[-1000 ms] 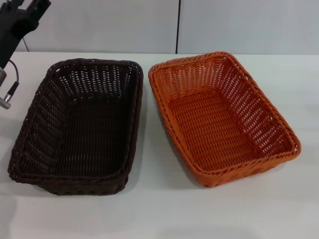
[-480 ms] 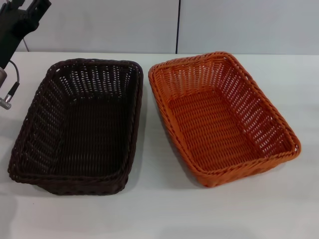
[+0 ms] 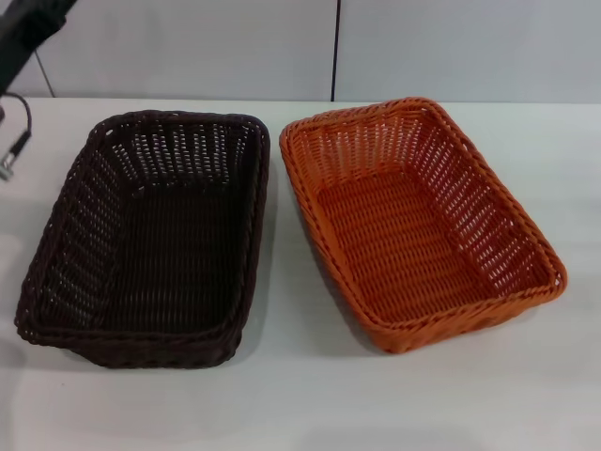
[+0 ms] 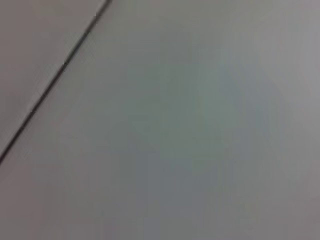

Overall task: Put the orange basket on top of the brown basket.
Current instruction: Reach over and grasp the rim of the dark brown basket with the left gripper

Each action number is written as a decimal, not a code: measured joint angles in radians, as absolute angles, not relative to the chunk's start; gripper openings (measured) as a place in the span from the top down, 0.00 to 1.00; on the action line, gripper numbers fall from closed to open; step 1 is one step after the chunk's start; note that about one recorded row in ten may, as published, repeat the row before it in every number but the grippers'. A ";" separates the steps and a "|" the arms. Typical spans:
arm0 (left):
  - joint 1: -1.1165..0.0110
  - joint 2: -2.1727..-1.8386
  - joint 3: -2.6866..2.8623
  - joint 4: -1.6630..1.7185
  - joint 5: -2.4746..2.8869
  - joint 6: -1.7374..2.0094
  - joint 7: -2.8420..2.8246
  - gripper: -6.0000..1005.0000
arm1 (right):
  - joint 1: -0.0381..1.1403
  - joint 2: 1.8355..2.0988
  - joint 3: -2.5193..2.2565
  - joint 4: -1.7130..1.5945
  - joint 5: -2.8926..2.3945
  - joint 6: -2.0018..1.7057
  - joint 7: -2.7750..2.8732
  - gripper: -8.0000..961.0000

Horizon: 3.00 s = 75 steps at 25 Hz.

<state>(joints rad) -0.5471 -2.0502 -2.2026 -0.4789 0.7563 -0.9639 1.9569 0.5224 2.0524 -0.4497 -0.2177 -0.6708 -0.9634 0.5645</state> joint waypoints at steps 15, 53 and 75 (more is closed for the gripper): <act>-0.619 -1.764 -2.083 -0.967 1.903 -0.984 0.679 0.14 | 0.517 2.049 -0.446 -0.222 -0.669 -0.963 0.564 0.25; -0.703 -1.992 -2.176 -1.161 2.793 -1.449 0.434 0.14 | 0.526 2.043 -0.454 -0.224 -0.672 -0.970 0.564 0.25; -0.713 -2.003 -2.177 -1.137 2.888 -1.373 0.432 0.68 | 0.524 2.043 -0.454 -0.219 -0.672 -0.963 0.564 0.25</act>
